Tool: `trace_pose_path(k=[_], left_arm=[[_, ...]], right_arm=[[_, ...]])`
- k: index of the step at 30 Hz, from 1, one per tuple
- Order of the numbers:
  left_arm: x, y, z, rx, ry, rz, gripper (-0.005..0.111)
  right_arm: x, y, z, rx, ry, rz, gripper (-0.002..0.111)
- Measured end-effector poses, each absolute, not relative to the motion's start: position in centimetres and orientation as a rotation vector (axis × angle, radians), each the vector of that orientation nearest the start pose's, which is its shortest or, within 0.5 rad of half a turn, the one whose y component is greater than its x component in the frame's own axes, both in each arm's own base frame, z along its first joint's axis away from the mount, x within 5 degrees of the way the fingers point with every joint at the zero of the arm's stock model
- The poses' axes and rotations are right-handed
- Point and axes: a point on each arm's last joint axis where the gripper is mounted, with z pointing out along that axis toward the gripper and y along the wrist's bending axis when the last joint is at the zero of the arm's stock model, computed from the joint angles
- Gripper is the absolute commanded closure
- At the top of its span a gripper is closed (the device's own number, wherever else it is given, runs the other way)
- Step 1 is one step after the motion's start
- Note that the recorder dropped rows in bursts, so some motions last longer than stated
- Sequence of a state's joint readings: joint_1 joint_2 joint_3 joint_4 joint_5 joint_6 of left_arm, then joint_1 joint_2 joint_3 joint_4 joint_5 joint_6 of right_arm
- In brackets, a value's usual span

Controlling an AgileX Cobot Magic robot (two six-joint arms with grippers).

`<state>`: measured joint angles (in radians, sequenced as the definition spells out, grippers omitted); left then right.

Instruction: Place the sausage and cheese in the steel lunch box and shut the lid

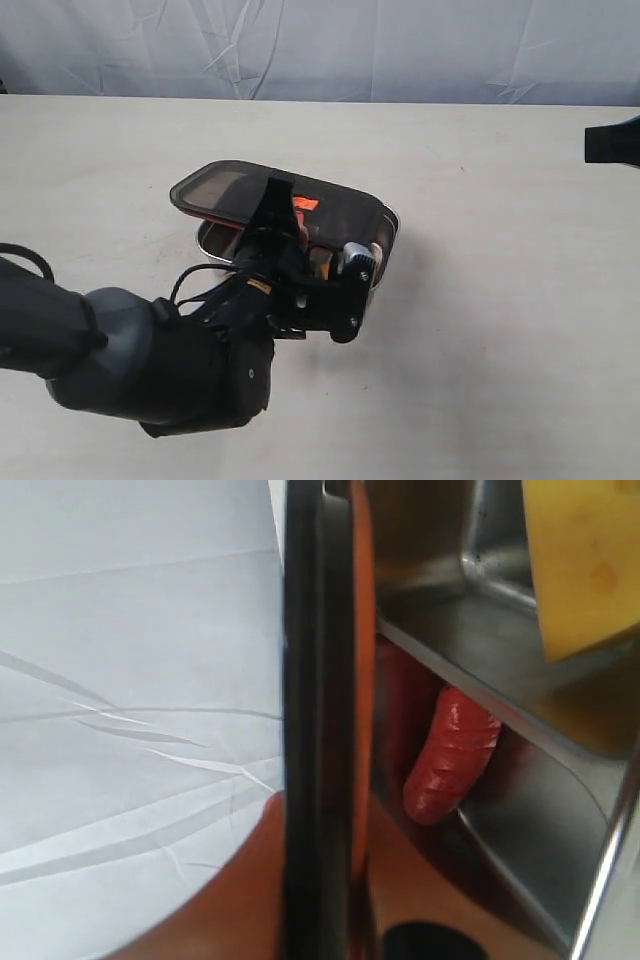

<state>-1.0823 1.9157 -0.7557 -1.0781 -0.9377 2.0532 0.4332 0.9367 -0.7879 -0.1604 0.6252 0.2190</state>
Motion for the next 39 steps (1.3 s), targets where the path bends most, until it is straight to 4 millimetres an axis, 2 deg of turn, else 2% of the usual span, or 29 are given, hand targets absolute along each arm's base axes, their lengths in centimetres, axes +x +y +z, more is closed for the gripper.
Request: trace_pose_path(k=[7, 19, 22, 29, 32, 39], left_arm=[[19.4, -27.1, 13.3, 1.635, 1.208, 0.838, 0.107], [19.2, -26.8, 12.9, 1.641, 1.293, 0.812, 0.107], [19.1, -26.9, 12.8, 1.65, 1.305, 0.798, 0.1], [19.0, -26.9, 12.5, 1.666, 1.335, 0.772, 0.07], [18.9, -26.9, 12.4, 1.672, 1.351, 0.759, 0.061], [19.1, -26.7, 12.6, 1.644, 1.354, 0.787, 0.06]], right_arm=[[17.2, 7.0, 32.3, -0.337, 2.228, 0.175, 0.108], [17.2, 7.1, 32.3, -0.327, 2.233, 0.191, 0.108], [17.2, 7.1, 32.3, -0.326, 2.233, 0.193, 0.108], [17.2, 7.1, 32.3, -0.326, 2.235, 0.193, 0.108], [17.2, 7.1, 32.3, -0.326, 2.235, 0.193, 0.108], [17.2, 7.1, 32.3, -0.326, 2.235, 0.193, 0.108]])
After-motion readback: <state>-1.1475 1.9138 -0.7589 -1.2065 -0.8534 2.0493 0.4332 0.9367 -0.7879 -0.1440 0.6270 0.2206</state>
